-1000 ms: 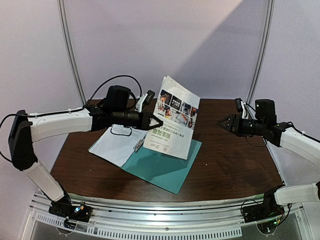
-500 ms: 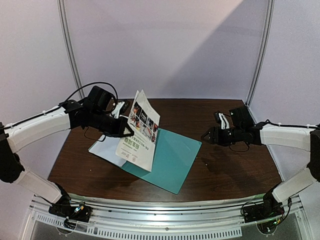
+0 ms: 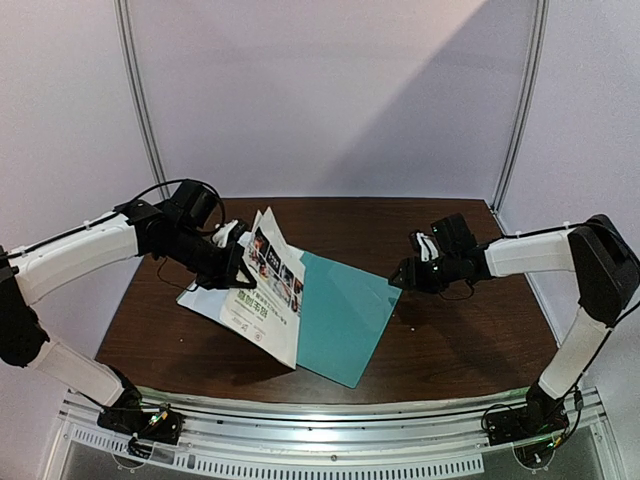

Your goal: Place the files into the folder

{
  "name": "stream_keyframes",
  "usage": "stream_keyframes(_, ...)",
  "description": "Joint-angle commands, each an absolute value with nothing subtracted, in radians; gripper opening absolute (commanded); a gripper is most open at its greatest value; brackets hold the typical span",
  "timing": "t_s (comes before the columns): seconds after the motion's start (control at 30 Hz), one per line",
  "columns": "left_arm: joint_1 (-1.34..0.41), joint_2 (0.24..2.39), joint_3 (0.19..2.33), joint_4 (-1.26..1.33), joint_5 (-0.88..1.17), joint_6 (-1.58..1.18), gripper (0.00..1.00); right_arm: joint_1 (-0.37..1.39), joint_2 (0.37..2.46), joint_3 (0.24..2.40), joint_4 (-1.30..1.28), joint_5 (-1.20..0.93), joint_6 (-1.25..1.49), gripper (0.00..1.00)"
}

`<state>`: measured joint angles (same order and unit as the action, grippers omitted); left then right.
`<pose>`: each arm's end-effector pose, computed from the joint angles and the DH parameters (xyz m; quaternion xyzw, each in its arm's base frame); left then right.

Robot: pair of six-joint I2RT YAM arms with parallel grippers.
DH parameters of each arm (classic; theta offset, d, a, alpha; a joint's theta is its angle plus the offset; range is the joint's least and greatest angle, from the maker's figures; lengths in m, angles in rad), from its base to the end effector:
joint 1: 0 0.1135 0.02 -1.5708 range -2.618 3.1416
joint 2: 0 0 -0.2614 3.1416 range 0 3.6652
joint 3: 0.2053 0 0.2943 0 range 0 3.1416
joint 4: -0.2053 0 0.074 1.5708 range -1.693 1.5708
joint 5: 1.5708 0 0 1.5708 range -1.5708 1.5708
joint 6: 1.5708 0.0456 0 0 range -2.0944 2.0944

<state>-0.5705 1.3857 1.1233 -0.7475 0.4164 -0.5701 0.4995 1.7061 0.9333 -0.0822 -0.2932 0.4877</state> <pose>0.2655 -0.1923 0.2557 0.0574 0.9402 -0.3134 0.1207 0.3278 0.1939 0.1255 -0.0566 0.9263 0.2847 0.2404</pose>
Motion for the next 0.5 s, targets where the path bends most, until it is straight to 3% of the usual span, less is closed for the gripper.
stream_keyframes(0.0, -0.542, 1.414, 1.115, -0.768, 0.507, -0.609, 0.0, 0.506, 1.78, 0.985, -0.076, -0.248, 0.458, 0.62)
stream_keyframes(0.47, -0.517, 1.572, 1.246, -0.875, 0.51, -0.566, 0.0, 0.505, 1.837, 0.987, -0.042, -0.257, 0.426, 0.6)
